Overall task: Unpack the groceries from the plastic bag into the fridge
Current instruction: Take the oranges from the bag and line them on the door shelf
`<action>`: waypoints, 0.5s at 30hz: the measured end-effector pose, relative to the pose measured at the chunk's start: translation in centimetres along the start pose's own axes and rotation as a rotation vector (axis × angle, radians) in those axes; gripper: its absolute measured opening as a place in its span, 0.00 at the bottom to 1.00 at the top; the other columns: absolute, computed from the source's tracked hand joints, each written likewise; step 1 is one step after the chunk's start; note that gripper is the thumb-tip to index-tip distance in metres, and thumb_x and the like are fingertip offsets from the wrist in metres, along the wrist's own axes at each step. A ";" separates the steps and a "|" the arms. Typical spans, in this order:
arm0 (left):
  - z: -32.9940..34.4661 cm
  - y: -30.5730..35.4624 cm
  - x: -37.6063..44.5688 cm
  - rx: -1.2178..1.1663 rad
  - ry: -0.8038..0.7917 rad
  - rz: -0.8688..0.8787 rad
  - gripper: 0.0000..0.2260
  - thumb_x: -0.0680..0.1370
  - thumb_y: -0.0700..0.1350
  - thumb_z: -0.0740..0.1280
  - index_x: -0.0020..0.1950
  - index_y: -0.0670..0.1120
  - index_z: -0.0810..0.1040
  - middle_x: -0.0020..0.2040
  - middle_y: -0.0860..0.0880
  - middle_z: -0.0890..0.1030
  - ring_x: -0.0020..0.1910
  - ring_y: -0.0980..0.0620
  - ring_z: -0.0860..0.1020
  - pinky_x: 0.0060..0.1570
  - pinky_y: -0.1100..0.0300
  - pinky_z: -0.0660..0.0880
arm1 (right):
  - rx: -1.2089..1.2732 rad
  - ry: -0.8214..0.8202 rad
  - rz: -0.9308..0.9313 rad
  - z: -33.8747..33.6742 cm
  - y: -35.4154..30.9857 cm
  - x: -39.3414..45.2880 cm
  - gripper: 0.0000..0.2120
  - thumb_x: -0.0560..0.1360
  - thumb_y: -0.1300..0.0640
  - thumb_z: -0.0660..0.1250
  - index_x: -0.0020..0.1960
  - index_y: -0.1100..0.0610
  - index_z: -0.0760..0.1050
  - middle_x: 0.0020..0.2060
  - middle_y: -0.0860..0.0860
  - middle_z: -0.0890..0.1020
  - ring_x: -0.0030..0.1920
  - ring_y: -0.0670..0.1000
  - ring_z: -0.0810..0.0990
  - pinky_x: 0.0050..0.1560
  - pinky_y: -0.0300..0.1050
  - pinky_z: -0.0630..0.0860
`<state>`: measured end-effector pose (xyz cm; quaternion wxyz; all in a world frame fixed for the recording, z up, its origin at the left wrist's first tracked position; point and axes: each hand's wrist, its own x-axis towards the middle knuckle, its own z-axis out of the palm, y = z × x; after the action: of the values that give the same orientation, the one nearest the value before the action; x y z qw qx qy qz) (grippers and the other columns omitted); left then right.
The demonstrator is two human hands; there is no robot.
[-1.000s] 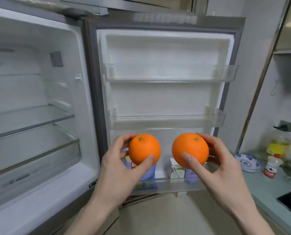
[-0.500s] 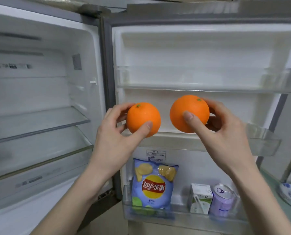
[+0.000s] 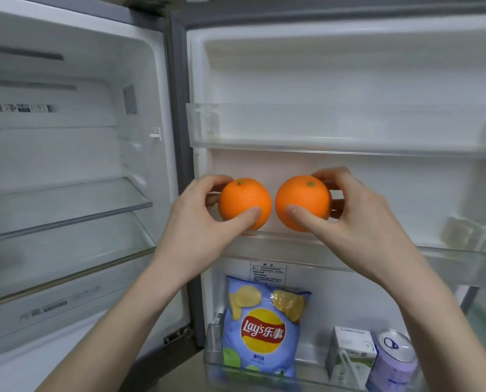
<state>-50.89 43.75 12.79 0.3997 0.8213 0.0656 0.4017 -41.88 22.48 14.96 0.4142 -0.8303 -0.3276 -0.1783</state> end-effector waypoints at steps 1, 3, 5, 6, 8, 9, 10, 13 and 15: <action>0.1 0.0 0.1 0.049 -0.023 -0.003 0.27 0.69 0.56 0.81 0.65 0.56 0.78 0.63 0.56 0.80 0.60 0.58 0.79 0.60 0.58 0.79 | -0.028 -0.015 0.007 0.0 0.0 0.1 0.27 0.69 0.35 0.73 0.64 0.42 0.72 0.58 0.42 0.81 0.55 0.50 0.81 0.55 0.53 0.80; 0.1 0.0 0.4 0.158 -0.063 0.009 0.28 0.68 0.57 0.80 0.66 0.55 0.77 0.63 0.56 0.80 0.59 0.58 0.79 0.54 0.65 0.77 | -0.110 -0.054 0.020 0.0 -0.1 0.4 0.28 0.68 0.32 0.72 0.64 0.40 0.72 0.58 0.42 0.82 0.57 0.51 0.82 0.55 0.56 0.80; -0.1 0.4 0.7 0.268 -0.113 0.013 0.28 0.68 0.59 0.79 0.66 0.55 0.77 0.62 0.56 0.79 0.58 0.57 0.79 0.49 0.68 0.74 | -0.162 -0.095 0.043 0.2 -0.2 0.6 0.29 0.67 0.33 0.73 0.65 0.41 0.72 0.59 0.43 0.82 0.58 0.52 0.82 0.56 0.56 0.80; -0.2 0.6 1.0 0.311 -0.143 0.005 0.29 0.68 0.60 0.78 0.66 0.54 0.76 0.61 0.56 0.79 0.57 0.56 0.79 0.49 0.66 0.75 | -0.172 -0.116 0.056 0.2 -0.2 0.7 0.30 0.67 0.33 0.73 0.66 0.41 0.72 0.60 0.44 0.82 0.58 0.53 0.82 0.56 0.56 0.80; -0.5 1.3 1.7 0.392 -0.212 -0.032 0.29 0.68 0.61 0.77 0.65 0.53 0.76 0.59 0.55 0.80 0.56 0.54 0.80 0.52 0.59 0.78 | -0.190 -0.160 0.071 0.3 -0.2 1.0 0.31 0.68 0.34 0.73 0.67 0.43 0.72 0.61 0.45 0.81 0.58 0.53 0.81 0.56 0.57 0.80; -0.6 1.6 2.1 0.429 -0.246 -0.053 0.28 0.68 0.61 0.77 0.64 0.53 0.77 0.58 0.54 0.80 0.56 0.53 0.80 0.53 0.56 0.79 | -0.192 -0.179 0.074 0.3 -0.2 1.2 0.32 0.67 0.34 0.73 0.69 0.43 0.72 0.62 0.45 0.81 0.58 0.53 0.81 0.57 0.56 0.80; -0.7 1.9 2.5 0.458 -0.276 -0.071 0.27 0.68 0.61 0.77 0.63 0.53 0.77 0.56 0.54 0.81 0.54 0.52 0.80 0.54 0.53 0.80 | -0.191 -0.191 0.076 0.3 -0.1 1.3 0.33 0.67 0.34 0.73 0.70 0.43 0.72 0.63 0.46 0.81 0.58 0.53 0.82 0.57 0.56 0.80; -0.9 2.4 3.6 0.492 -0.353 -0.109 0.26 0.68 0.61 0.78 0.61 0.53 0.77 0.54 0.54 0.81 0.53 0.53 0.80 0.54 0.51 0.81 | -0.177 -0.226 0.083 0.1 0.0 1.8 0.34 0.68 0.36 0.73 0.71 0.44 0.74 0.64 0.46 0.82 0.59 0.52 0.82 0.59 0.55 0.80; -1.1 2.6 4.0 0.480 -0.388 -0.127 0.27 0.67 0.61 0.78 0.62 0.53 0.77 0.55 0.54 0.80 0.53 0.53 0.80 0.55 0.51 0.81 | -0.161 -0.254 0.090 0.0 0.1 2.0 0.35 0.68 0.35 0.73 0.72 0.44 0.73 0.64 0.46 0.81 0.59 0.51 0.81 0.60 0.54 0.80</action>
<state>-49.59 44.43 17.42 0.2239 0.9477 0.1323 0.1848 -40.42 23.19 16.06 0.3091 -0.8905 -0.3246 -0.0785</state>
